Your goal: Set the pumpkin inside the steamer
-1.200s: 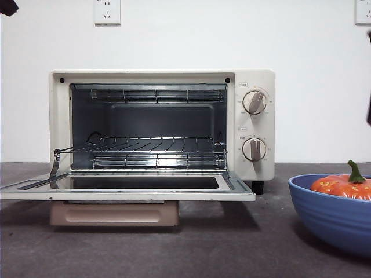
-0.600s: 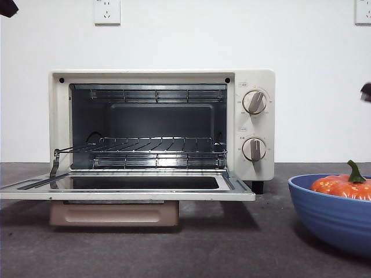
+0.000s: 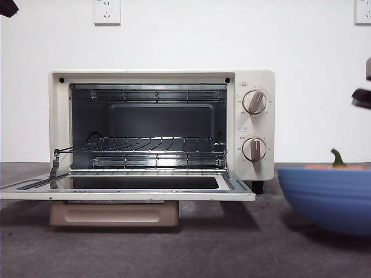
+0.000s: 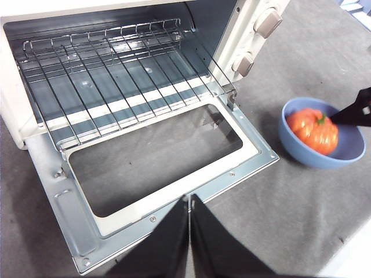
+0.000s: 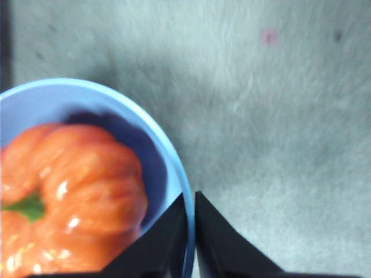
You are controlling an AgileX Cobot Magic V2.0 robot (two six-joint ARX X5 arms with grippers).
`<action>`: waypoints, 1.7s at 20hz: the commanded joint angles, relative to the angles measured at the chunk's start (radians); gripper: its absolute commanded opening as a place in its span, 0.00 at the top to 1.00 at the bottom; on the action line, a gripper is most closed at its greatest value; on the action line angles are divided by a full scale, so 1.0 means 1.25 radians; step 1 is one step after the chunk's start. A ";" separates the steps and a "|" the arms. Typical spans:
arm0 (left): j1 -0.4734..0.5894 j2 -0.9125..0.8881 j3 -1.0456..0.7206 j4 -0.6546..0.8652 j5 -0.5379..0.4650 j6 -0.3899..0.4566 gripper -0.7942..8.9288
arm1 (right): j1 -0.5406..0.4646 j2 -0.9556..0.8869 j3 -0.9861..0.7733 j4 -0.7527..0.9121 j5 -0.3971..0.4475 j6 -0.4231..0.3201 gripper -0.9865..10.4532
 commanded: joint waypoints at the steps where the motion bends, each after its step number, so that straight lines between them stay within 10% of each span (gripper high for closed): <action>1: -0.002 0.004 0.005 0.013 -0.003 0.010 0.90 | 0.015 -0.031 0.016 -0.002 -0.006 0.003 0.91; 17: -0.002 0.005 0.005 0.014 -0.003 0.009 0.90 | 0.364 0.169 0.341 0.021 0.094 0.066 0.91; 34: -0.002 0.004 0.005 0.009 -0.002 0.009 0.90 | 0.404 0.517 0.554 0.206 0.232 0.196 0.91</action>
